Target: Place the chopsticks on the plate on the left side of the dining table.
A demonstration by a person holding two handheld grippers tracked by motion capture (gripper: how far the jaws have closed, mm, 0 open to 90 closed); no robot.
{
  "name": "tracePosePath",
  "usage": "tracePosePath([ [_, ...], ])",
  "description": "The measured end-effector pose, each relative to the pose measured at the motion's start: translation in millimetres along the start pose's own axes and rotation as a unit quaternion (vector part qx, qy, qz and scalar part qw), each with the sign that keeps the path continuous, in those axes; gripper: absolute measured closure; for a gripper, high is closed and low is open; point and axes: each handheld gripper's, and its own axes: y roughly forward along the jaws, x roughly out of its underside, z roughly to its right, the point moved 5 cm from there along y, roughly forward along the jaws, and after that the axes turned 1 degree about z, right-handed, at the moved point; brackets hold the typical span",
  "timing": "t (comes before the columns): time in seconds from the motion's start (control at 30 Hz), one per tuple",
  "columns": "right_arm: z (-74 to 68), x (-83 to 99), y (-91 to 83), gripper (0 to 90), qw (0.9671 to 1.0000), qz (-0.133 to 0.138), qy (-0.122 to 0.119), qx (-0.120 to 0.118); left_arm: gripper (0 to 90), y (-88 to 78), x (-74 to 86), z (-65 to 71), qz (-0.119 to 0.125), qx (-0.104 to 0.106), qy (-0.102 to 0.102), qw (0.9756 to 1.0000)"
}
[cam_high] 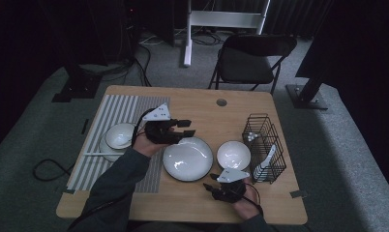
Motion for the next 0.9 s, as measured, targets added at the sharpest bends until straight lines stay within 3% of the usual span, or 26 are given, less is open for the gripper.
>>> tracePosePath([
  [0.9,0.2,8.4,1.9,53.1,0.9999,-0.007,0.009,-0.004,56.4,40.5,-9.4,9.4,-0.005,0.030,0.016,0.9994],
])
